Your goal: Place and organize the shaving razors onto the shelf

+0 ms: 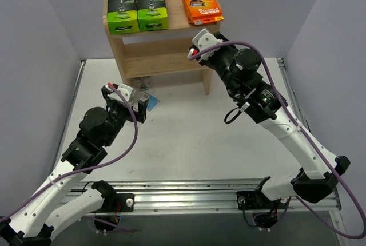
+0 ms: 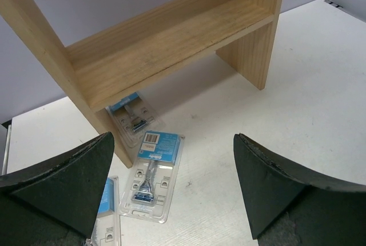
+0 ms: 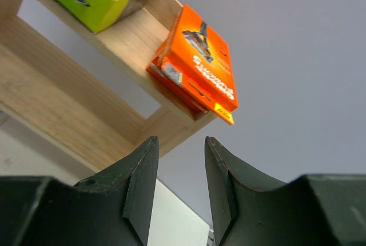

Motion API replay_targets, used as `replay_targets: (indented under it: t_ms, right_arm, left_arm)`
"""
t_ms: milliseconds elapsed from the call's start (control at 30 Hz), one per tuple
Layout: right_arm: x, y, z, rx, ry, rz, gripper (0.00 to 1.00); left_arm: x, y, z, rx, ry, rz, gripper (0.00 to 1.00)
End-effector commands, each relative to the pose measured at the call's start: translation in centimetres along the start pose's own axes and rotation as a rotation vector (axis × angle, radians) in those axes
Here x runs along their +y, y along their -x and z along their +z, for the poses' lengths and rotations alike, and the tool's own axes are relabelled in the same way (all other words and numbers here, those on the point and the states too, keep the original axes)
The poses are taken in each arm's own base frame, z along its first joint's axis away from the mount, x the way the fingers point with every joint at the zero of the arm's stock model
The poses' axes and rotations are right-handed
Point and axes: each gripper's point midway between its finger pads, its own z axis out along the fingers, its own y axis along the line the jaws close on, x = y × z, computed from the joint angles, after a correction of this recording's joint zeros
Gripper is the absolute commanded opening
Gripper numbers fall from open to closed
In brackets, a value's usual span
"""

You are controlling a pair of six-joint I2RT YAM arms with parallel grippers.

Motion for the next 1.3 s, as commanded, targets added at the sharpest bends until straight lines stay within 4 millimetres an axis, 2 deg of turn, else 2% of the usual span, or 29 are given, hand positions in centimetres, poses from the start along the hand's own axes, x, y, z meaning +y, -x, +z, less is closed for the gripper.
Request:
replay_targets:
  t_ms: [0, 33, 200, 267, 600, 667, 700, 1100, 1267]
  right_arm:
    - [-2.8, 1.7, 0.8, -0.084, -0.035, 0.056, 0.34]
    - [-3.4, 0.9, 1.1, -0.070, -0.032, 0.060, 0.33]
    - [-4.4, 2.4, 2.2, -0.142, 0.031, 0.100, 0.35]
    - [-4.2, 1.4, 2.4, -0.111, 0.068, 0.109, 0.38]
    - [-2.5, 0.1, 4.5, -0.090, 0.190, 0.124, 0.40]
    - [-2.7, 0.5, 4.6, -0.095, 0.197, 0.122, 0.41]
    - [-2.0, -0.1, 5.0, -0.075, 0.217, 0.121, 0.41]
    - [-2.0, -0.7, 6.2, -0.064, 0.193, 0.114, 0.44]
    - [-2.3, -0.9, 6.7, -0.063, 0.166, 0.117, 0.41]
  left_arm:
    - [0.1, 1.7, -0.1, -0.067, 0.005, -0.005, 0.94]
    - [0.0, 1.7, -0.2, -0.068, 0.002, -0.006, 0.94]
    - [-0.5, 1.8, -0.2, -0.072, -0.014, -0.002, 0.94]
    - [-0.6, 1.8, -0.3, -0.074, -0.023, -0.002, 0.94]
    - [-1.7, 1.7, -0.3, -0.076, -0.063, 0.014, 0.94]
    - [-1.9, 1.8, -0.4, -0.079, -0.072, 0.015, 0.94]
    - [-1.9, 1.9, -0.4, -0.081, -0.073, 0.014, 0.94]
    - [-2.4, 1.9, -0.4, -0.084, -0.096, 0.021, 0.94]
    - [-2.4, 2.0, -0.5, -0.085, -0.098, 0.023, 0.94]
